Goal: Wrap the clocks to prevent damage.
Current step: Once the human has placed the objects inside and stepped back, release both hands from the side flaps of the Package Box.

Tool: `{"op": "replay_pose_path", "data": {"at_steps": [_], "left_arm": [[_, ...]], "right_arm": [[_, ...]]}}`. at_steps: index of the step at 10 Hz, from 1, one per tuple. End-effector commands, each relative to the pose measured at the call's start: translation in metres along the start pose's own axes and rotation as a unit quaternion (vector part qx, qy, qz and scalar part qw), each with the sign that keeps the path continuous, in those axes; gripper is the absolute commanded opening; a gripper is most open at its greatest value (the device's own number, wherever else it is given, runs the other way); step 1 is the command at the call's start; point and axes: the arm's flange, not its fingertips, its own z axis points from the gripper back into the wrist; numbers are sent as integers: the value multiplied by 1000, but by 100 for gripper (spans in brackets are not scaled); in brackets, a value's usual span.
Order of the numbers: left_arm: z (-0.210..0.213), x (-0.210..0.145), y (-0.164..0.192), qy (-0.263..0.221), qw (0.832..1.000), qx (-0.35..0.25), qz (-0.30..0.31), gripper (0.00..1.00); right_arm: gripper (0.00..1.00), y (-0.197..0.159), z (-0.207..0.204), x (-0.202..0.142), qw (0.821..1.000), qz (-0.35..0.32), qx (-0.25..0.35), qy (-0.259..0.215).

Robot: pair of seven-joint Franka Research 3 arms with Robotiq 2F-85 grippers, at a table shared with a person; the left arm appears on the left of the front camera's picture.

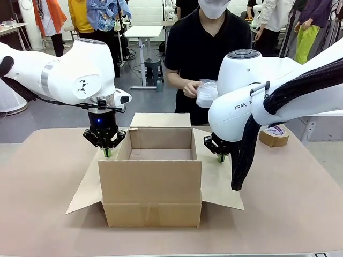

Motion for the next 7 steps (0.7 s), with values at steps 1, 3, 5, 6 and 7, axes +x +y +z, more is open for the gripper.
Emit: {"op": "replay_pose_path", "data": {"at_steps": [1,3,5,6,7], "left_arm": [[-1,0,-1,-4,1000,9,5,0],[-1,0,-1,-4,1000,9,5,0],[-1,0,-1,-4,1000,9,5,0],[-1,0,-1,-4,1000,9,5,0],[-1,0,-1,-4,1000,9,5,0]], "right_arm": [[1,0,-1,-1,1000,0,-1,0],[1,0,-1,-1,1000,0,-1,0],[1,0,-1,-1,1000,0,-1,0],[1,0,-1,-1,1000,0,-1,0],[1,0,-1,-1,1000,0,-1,0]]}}
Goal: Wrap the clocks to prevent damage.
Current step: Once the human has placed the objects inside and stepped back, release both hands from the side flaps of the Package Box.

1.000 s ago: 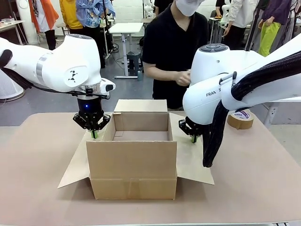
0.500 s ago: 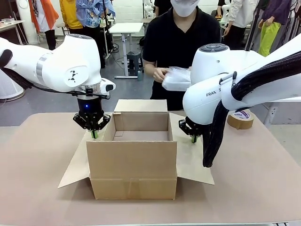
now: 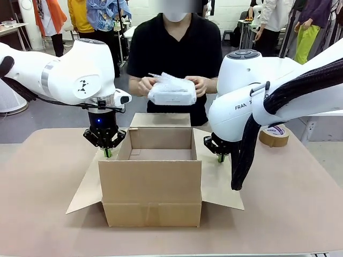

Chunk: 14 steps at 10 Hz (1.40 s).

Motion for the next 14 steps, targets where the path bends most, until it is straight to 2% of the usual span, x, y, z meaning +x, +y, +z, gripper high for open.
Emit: {"op": "replay_pose_path", "data": {"at_steps": [1,14], "left_arm": [[-1,0,-1,-4,1000,9,5,0],[-1,0,-1,-4,1000,9,5,0]], "right_arm": [[1,0,-1,-1,1000,0,-1,0],[1,0,-1,-1,1000,0,-1,0]]}}
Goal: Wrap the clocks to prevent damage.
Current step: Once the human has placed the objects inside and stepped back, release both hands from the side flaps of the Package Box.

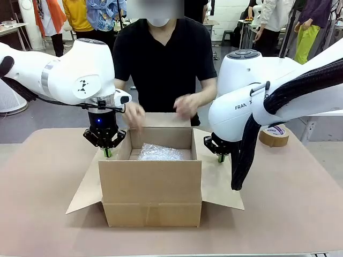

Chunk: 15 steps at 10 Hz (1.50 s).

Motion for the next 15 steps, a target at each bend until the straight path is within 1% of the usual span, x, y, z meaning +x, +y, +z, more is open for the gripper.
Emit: {"op": "replay_pose_path", "data": {"at_steps": [1,3,4,5,6,7,8,9,10,11,12,13,14,15], "left_arm": [[-1,0,-1,-4,1000,9,5,0],[-1,0,-1,-4,1000,9,5,0],[0,0,0,0,1000,0,0,0],[21,3,11,-26,999,-13,-33,0],[49,4,20,-41,995,-49,-75,0],[77,3,29,-53,990,-64,-115,0],[100,2,41,-39,984,-75,-157,0],[116,-2,51,-23,974,-74,-211,0],[130,-8,64,-3,955,-66,-288,0],[141,-13,76,3,930,-50,-363,0],[147,-24,87,-2,905,-32,-425,0],[149,-36,98,2,887,-14,-461,0],[151,-39,113,13,872,1,-489,0],[151,-46,123,9,865,0,-501,0]], "right_arm": [[1,1,-1,-1,1000,0,-1,0],[1,1,-1,-1,1000,0,-1,0],[1,0,0,0,1000,0,0,0],[1,-13,17,-2,992,108,16,-59],[1,-23,37,0,989,117,17,-85],[1,-33,60,0,982,162,25,-94],[1,-41,81,0,971,228,10,-68],[1,-54,98,1,958,286,-1,-37],[1,-71,114,3,936,351,-5,-8],[1,-84,126,3,918,397,3,2],[1,-95,134,-1,899,438,5,8],[1,-104,138,-6,877,480,-22,7],[1,-117,143,-10,860,509,-28,11],[1,-129,144,-15,850,526,-31,17]]}}
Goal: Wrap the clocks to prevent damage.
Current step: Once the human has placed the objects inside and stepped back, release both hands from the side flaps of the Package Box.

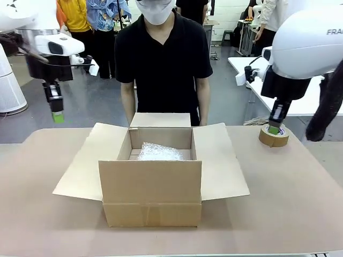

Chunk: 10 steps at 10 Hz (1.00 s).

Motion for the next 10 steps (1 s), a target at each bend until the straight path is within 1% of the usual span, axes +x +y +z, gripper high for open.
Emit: {"op": "replay_pose_path", "data": {"at_steps": [1,2,4,5,6,7,8,9,10], "left_arm": [[-5,-30,-1,-28,999,11,-35,0],[-3,-41,2,-33,998,7,-52,0],[-7,-54,0,-40,998,-10,-46,0],[-6,-47,2,-52,997,-34,-49,0],[-6,-43,2,-53,996,-53,-49,0],[-7,-41,-1,-55,994,-67,-63,0],[-6,-50,2,-42,998,-27,-39,0],[-6,-50,2,-42,998,-27,-39,0],[-6,-50,2,-42,998,-27,-39,0]], "right_arm": [[1,-3,-2,-24,999,38,-11,-2],[1,-3,-3,-33,998,52,-11,-13],[1,-4,-7,-51,997,75,4,-26],[1,-5,-8,-53,997,77,4,-29],[1,-5,-10,-50,996,85,9,-27],[1,-5,-12,-45,994,107,16,-22],[1,-6,-16,-39,990,135,27,-24],[1,-5,-6,-50,997,81,9,-16],[1,-5,-6,-50,997,81,9,-16]]}}
